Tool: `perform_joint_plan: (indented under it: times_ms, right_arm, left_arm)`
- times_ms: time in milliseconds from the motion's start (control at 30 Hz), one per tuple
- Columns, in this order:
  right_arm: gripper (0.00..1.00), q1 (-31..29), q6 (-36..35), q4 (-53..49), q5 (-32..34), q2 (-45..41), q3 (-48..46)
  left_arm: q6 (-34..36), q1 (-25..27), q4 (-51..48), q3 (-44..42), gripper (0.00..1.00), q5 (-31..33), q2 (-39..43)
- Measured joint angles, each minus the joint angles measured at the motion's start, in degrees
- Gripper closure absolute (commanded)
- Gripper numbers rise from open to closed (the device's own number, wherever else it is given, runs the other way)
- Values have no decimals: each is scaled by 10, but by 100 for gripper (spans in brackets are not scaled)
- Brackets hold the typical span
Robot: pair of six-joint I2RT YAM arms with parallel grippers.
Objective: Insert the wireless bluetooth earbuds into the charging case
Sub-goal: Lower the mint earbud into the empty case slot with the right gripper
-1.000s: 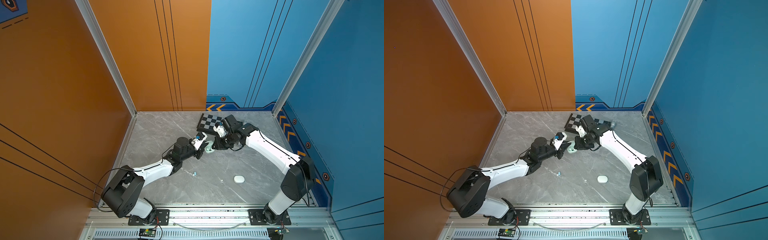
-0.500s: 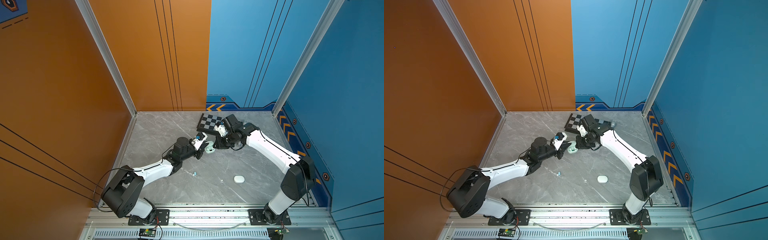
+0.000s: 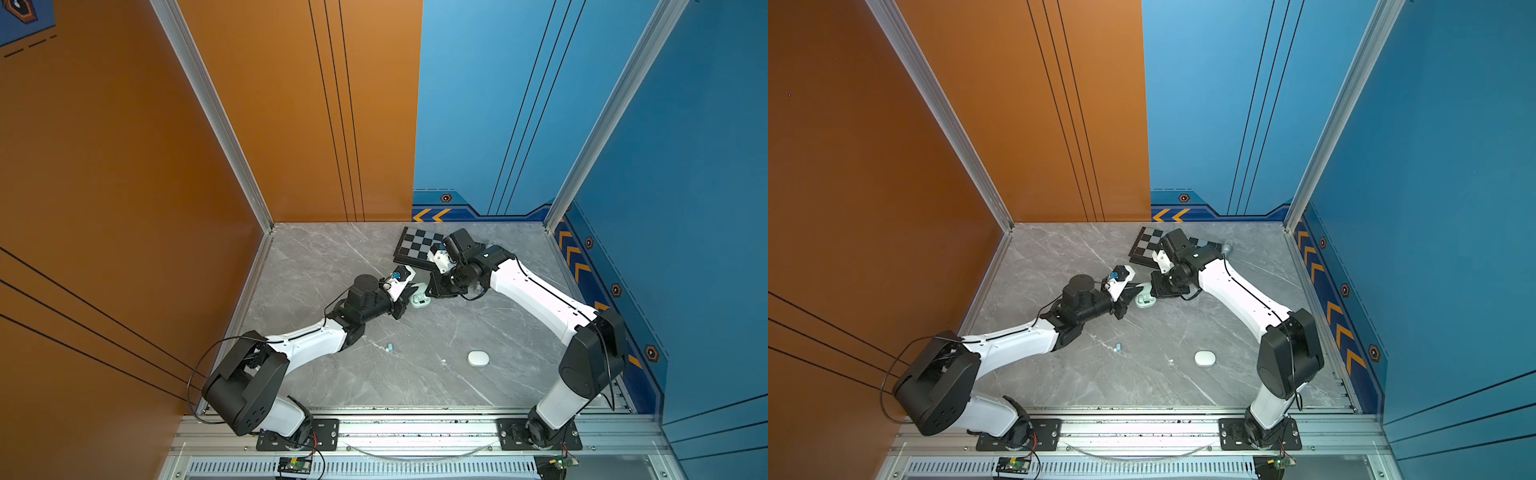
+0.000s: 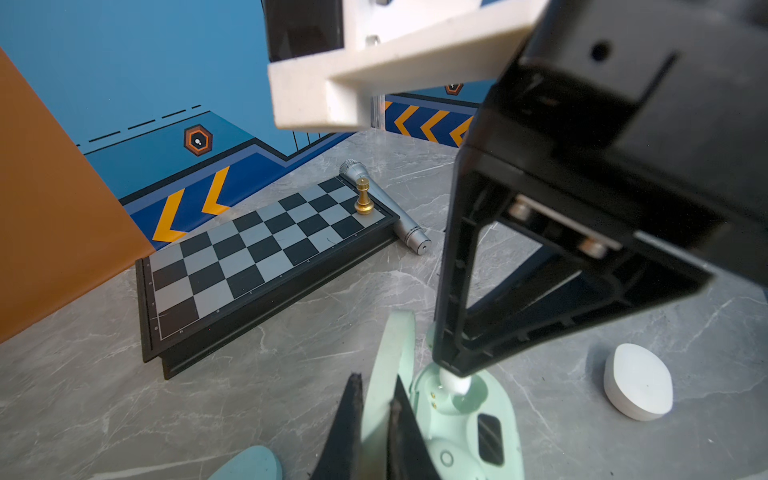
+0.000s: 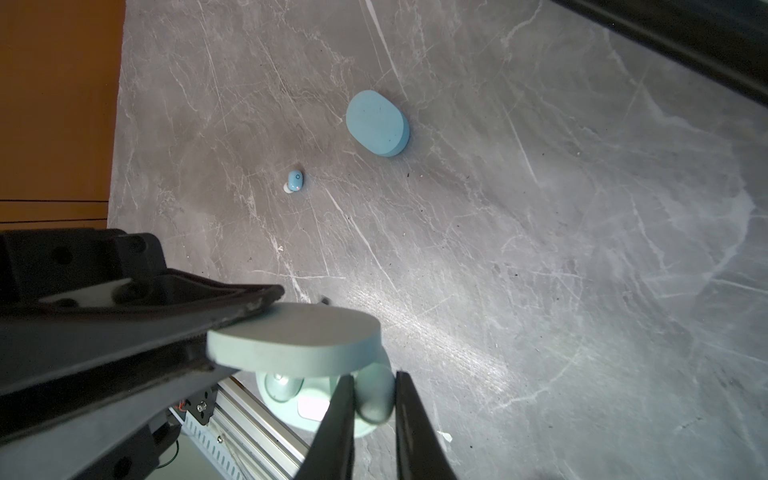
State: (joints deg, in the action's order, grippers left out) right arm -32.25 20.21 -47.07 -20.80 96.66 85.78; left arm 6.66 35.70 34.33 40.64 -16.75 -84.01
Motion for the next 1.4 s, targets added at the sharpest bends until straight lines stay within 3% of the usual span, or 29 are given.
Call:
perform_joint_plan:
  times_ms: [1100,1400]
  right_arm:
    - [81,-1,-29,-5,-2,-5,0]
    - [75,-1,-38,-6,-11,-10,0]
  left_arm:
    - [0,0,-3,2,100,0,0]
    - [0,0,-2,7,100,0,0]
